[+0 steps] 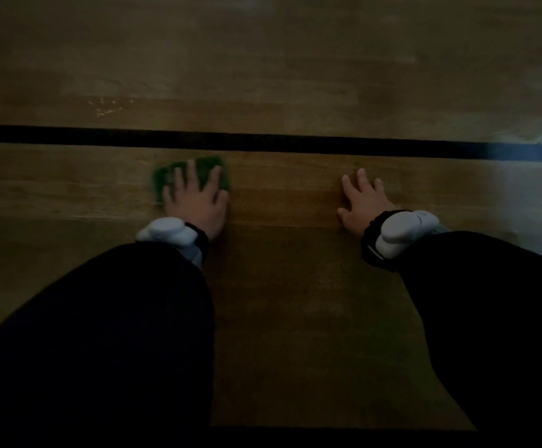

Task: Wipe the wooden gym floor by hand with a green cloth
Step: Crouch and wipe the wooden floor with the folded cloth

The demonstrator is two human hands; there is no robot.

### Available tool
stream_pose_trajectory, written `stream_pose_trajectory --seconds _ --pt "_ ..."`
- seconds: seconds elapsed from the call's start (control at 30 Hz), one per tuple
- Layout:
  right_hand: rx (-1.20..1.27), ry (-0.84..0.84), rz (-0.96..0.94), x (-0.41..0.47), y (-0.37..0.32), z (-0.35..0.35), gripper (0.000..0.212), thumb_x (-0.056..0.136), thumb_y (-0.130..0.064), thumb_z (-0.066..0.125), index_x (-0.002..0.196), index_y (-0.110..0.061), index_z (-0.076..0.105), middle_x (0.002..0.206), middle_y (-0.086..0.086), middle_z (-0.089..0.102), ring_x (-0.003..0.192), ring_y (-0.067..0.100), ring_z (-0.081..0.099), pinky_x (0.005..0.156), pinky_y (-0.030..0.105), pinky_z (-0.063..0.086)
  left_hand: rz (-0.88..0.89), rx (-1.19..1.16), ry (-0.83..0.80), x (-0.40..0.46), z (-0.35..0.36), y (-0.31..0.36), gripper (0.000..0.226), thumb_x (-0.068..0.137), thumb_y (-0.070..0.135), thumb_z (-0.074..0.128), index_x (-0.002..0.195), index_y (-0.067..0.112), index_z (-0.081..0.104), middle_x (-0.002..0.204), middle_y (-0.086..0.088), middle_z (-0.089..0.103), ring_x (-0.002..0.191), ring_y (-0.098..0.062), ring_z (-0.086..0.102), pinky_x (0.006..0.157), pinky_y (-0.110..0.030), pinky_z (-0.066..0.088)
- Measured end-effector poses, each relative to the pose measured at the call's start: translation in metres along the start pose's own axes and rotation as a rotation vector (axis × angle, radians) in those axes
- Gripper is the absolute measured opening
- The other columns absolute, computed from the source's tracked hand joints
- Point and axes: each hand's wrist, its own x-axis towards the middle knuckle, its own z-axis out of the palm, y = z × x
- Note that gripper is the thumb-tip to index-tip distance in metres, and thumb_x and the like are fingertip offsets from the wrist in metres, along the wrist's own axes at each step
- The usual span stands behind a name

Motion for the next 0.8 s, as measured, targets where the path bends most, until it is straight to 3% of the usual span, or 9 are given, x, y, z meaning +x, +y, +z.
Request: stream_pose_trajectory --seconds 0.2,0.37,0.47,0.67,0.8 --pt "-0.001 -0.015 0.004 0.0 -0.003 -0.003 0.069 0.098 -0.034 0.046 0.152 -0.034 0.002 0.16 -0.004 -0.013 0.146 0.031 -0.006 0.11 0.066 0.017 0.38 0.179 -0.05 -0.051 0.047 0.084 0.055 0.098 0.051 0.024 0.148 0.044 0.001 0.159 -0.001 -0.017 0.146 -0.027 -0.015 0.115 -0.049 -0.009" --pt "0.005 -0.025 -0.02 -0.003 0.001 -0.005 0.068 0.099 -0.035 0.044 0.152 -0.034 0.001 0.16 -0.004 -0.014 0.147 0.03 -0.007 0.111 0.065 0.016 0.583 0.231 -0.109 -0.085 0.06 0.093 0.053 0.099 0.05 0.024 0.148 0.045 0.003 0.159 0.003 -0.013 0.146 -0.023 -0.014 0.116 -0.046 -0.009" --pt "0.01 -0.035 -0.005 -0.004 0.001 -0.006 0.069 0.098 -0.036 0.046 0.152 -0.035 0.002 0.16 -0.004 -0.013 0.147 0.029 -0.006 0.111 0.064 0.017 0.497 0.225 -0.105 -0.075 0.048 0.074 0.055 0.099 0.049 0.026 0.148 0.044 0.002 0.159 0.003 -0.015 0.147 -0.022 -0.013 0.119 -0.047 -0.005" --pt "0.016 -0.009 -0.019 -0.005 0.003 -0.006 0.069 0.098 -0.037 0.046 0.152 -0.035 0.003 0.16 -0.004 -0.013 0.147 0.029 -0.006 0.111 0.064 0.017 0.08 0.071 -0.023 -0.04 0.021 -0.004 0.055 0.1 0.048 0.023 0.15 0.04 0.002 0.159 0.001 -0.016 0.147 -0.023 -0.014 0.119 -0.047 -0.003" --pt "0.024 -0.009 -0.031 -0.003 0.004 -0.004 0.07 0.097 -0.037 0.046 0.151 -0.035 0.003 0.16 -0.004 -0.013 0.147 0.029 -0.006 0.111 0.065 0.017 0.014 0.031 0.019 -0.033 0.021 -0.02 0.054 0.1 0.047 0.024 0.15 0.04 0.004 0.16 0.0 -0.014 0.147 -0.024 -0.012 0.119 -0.045 -0.003"
